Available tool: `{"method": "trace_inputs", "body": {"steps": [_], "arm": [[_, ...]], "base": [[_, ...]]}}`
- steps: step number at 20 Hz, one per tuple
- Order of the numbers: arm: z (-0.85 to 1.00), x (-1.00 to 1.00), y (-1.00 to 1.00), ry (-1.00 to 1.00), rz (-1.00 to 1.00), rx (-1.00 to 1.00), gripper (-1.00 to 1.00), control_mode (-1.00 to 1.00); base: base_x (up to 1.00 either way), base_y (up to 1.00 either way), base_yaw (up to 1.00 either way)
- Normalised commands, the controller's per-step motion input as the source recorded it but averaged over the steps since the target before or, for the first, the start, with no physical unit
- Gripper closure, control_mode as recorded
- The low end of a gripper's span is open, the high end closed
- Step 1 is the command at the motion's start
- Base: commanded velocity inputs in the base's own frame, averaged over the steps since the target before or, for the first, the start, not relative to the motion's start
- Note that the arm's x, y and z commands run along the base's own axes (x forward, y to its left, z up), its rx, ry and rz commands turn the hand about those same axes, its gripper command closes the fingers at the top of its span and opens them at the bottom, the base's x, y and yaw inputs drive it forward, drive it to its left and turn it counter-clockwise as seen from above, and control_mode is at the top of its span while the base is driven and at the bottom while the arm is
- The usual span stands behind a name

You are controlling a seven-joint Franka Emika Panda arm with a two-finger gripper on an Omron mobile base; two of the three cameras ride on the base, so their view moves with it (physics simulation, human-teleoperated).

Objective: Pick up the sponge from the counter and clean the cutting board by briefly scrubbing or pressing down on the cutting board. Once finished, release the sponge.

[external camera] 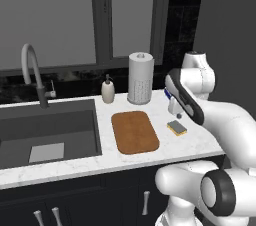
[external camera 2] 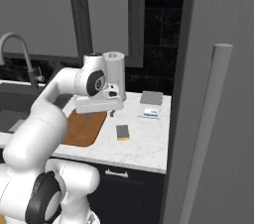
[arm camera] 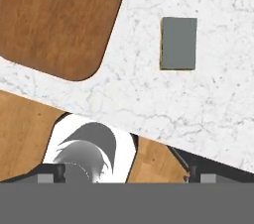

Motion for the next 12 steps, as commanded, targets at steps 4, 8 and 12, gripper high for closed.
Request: {"method": "trace_inputs", "body": {"steps": [4, 8, 12], "arm": [[-0.59, 0.21, -0.32, -0.02, 0.07, 0.0, -1.0, -1.0], [-0.46, 0.18, -0.06, -0.22, 0.0, 0.0, -1.0, -1.0], [-0.24, 0.25, -0.04, -0.1, -0.01, 0.0, -1.0, -1.0]], "base": [[0.0, 0.0, 0.0], [0.0, 0.0, 0.0], [0.0, 0.0, 0.0]]}}
